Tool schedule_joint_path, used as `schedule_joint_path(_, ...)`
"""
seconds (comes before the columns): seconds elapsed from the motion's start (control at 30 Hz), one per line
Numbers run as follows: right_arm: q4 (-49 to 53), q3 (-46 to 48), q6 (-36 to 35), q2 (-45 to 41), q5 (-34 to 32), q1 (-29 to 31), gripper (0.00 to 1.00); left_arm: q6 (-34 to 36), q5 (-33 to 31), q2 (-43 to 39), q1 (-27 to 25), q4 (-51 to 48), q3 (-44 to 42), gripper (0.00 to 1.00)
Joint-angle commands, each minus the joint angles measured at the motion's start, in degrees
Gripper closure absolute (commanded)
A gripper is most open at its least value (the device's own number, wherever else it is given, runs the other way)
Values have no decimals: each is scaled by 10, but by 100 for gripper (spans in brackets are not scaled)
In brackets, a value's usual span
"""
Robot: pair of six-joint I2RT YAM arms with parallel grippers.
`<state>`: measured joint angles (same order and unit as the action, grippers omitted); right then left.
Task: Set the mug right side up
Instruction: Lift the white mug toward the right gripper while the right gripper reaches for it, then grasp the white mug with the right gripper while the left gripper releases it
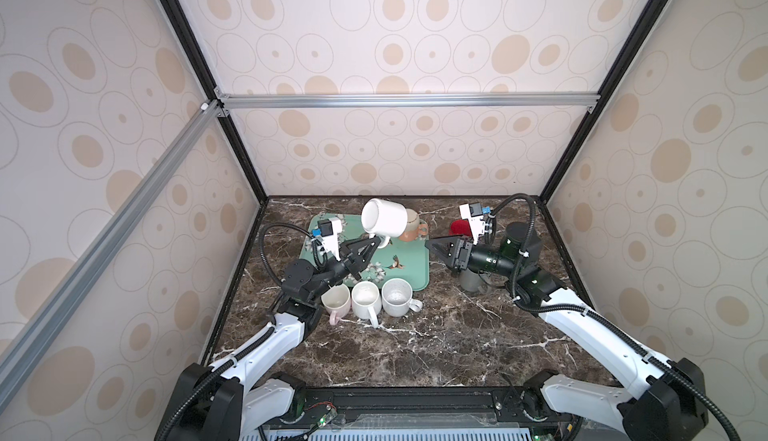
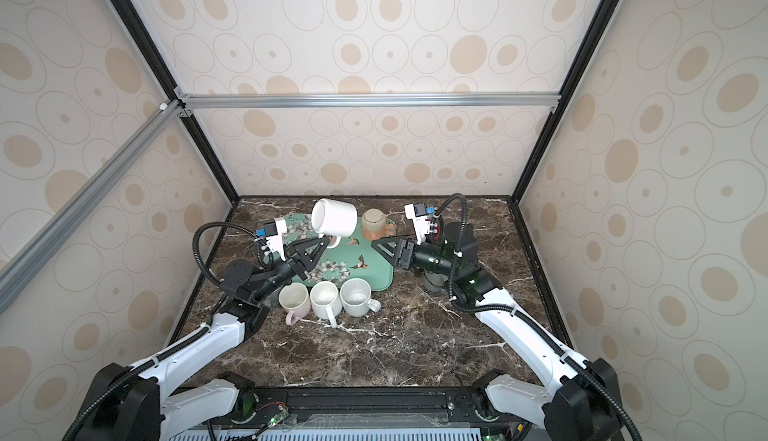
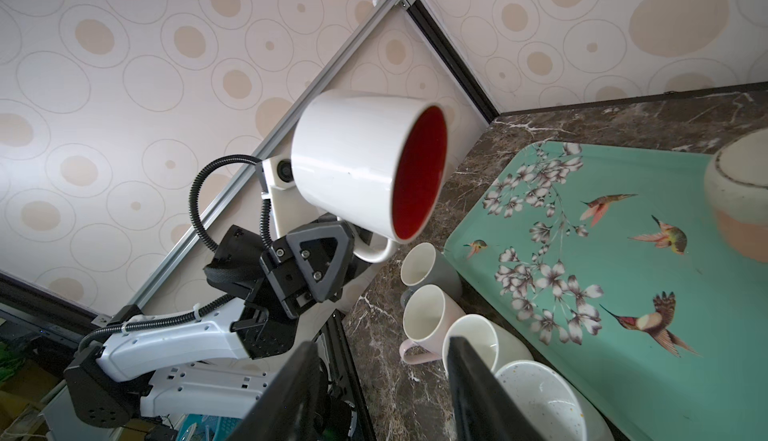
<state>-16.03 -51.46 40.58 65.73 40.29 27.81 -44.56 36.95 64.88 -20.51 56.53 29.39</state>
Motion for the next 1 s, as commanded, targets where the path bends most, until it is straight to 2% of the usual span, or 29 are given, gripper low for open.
schedule_joint_path(0.0, -36, -23, 9, 7, 14, 7, 46, -47, 52, 10, 3, 110, 47, 100)
schedule_joint_path(0.2, -70, -34, 27, 34, 28, 13, 44, -99, 109, 60, -7, 163, 72, 100)
schedule_joint_path(0.43, -98, -37, 43, 46, 30, 16, 44, -117, 144, 99, -36, 190, 95, 100)
schedule_joint_path(0.83, -155, -29, 69, 48, 30, 16, 44, -167, 131, 149, -65, 273, 84, 100)
schedule_joint_path(0.97, -176, -21, 75, 45, 26, 16, 48, -169, 123, 157, -74, 279, 77, 100)
